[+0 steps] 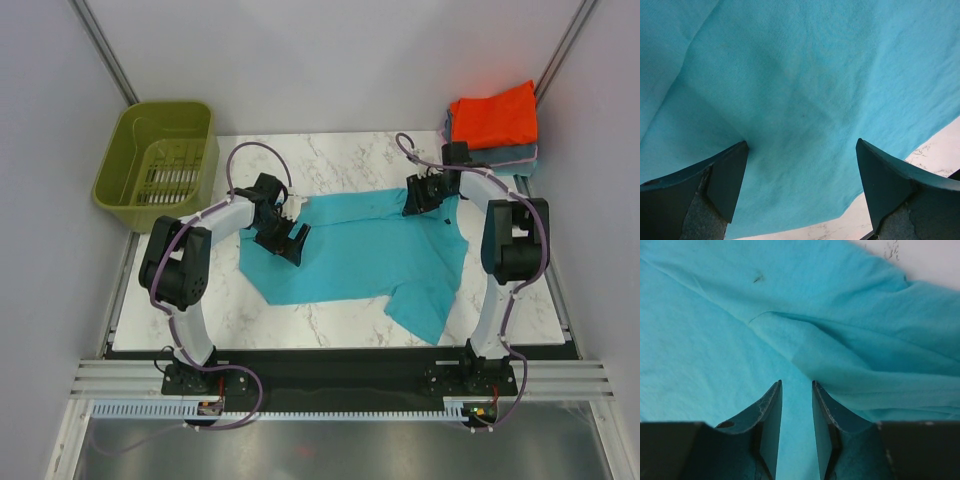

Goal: Fold and stack the t-shirts
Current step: Fold the tshirt

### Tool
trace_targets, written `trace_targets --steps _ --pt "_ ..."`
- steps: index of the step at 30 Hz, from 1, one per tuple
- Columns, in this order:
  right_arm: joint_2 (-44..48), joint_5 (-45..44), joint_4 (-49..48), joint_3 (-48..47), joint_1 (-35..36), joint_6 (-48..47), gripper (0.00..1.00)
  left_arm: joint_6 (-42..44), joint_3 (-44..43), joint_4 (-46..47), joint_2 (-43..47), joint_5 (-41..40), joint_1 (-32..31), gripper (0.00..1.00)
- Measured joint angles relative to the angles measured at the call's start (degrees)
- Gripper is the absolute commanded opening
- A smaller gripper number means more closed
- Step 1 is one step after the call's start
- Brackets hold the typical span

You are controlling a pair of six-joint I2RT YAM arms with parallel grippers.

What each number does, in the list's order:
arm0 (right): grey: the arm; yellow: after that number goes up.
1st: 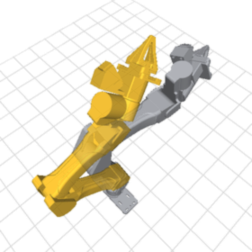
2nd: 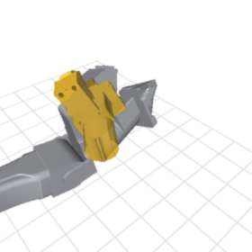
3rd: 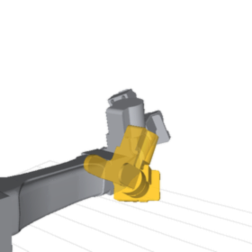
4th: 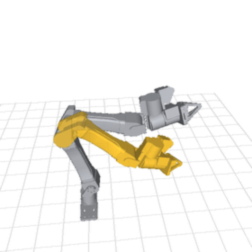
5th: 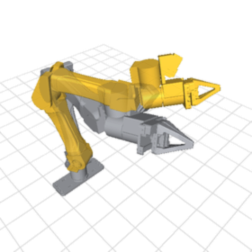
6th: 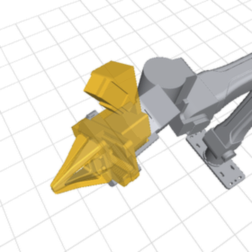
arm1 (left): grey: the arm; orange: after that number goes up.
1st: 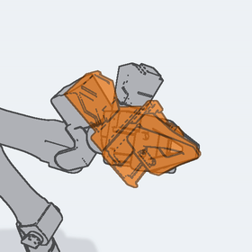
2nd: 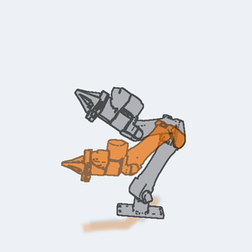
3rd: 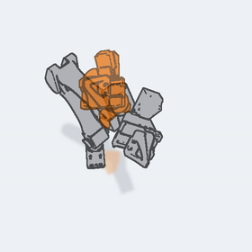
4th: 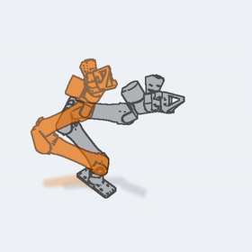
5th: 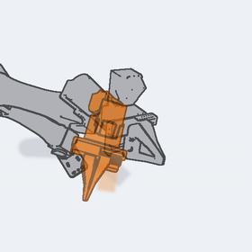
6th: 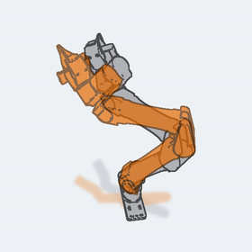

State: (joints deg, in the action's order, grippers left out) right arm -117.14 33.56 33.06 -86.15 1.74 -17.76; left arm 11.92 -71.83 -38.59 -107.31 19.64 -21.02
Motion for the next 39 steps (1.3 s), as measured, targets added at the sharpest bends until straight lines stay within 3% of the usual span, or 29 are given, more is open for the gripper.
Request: trace_targets --steps 18,39 --pt "-4.9 -4.2 -1.3 -3.9 1.7 0.2 0.36 -0.5 -0.1 0.1 -0.2 0.0 0.0 0.96" --pt "3.5 -5.6 -0.5 3.5 4.3 -0.5 0.36 -1.0 -0.7 0.1 -0.7 0.1 -0.1 0.96"
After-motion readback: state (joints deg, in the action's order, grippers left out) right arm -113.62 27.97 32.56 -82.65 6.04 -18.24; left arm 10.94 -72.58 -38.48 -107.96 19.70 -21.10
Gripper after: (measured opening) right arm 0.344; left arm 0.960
